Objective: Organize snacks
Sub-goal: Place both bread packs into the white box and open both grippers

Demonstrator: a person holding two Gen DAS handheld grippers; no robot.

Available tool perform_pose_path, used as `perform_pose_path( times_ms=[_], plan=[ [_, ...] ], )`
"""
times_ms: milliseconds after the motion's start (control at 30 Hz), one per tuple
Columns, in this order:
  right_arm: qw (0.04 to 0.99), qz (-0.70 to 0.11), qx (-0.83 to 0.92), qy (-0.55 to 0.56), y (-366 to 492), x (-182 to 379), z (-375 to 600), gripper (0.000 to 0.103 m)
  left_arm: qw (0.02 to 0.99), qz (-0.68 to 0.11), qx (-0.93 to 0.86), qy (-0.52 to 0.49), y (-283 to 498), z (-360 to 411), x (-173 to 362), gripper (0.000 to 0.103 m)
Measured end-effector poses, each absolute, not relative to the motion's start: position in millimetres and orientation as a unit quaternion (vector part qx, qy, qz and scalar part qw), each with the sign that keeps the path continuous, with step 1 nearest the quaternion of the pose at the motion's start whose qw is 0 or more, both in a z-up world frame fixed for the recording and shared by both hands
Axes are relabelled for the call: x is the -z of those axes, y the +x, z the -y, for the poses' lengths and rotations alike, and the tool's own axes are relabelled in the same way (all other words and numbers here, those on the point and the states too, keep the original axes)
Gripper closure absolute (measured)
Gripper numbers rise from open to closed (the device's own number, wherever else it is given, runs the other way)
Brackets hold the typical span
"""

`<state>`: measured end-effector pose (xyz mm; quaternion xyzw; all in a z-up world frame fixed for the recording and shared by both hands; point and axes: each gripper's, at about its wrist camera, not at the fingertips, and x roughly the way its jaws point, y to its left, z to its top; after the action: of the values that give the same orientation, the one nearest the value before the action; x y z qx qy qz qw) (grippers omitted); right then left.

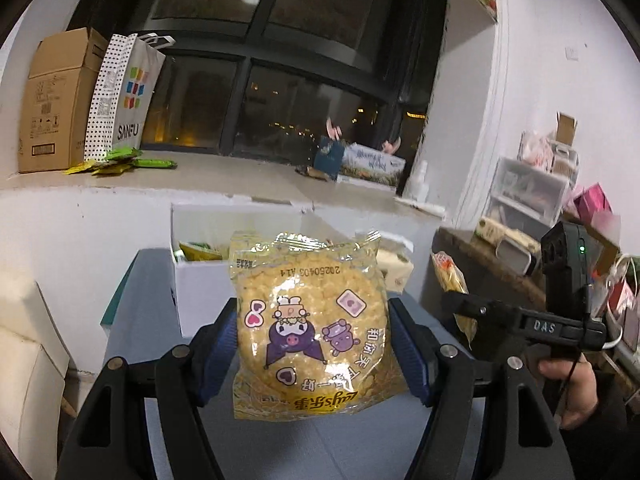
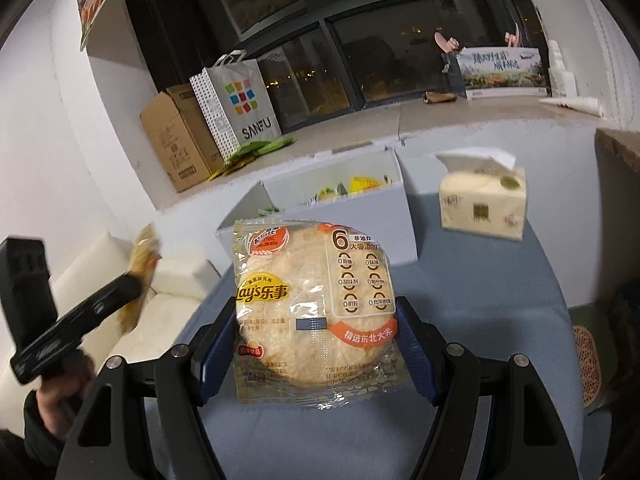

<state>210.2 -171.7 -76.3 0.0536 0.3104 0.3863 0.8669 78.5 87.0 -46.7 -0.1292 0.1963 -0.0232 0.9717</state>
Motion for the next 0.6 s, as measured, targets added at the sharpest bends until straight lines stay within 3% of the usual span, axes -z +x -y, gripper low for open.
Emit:
perform_pose_path(
  times_ms=[367, 600],
  plan=[
    [0.870, -0.294, -0.391, 0.061, 306.3, 3.0, 99.7, 0.025, 0.970, -0.206, 0.001, -0.130, 220.3, -153.3, 2.3, 0.028],
    [0.861, -0.339, -0.379, 0.021, 386.0, 10.0, 46.0, 0.025, 0.961, -0.245, -0.025, -0.125, 288.2, -183.9, 12.3, 0.024]
  ],
)
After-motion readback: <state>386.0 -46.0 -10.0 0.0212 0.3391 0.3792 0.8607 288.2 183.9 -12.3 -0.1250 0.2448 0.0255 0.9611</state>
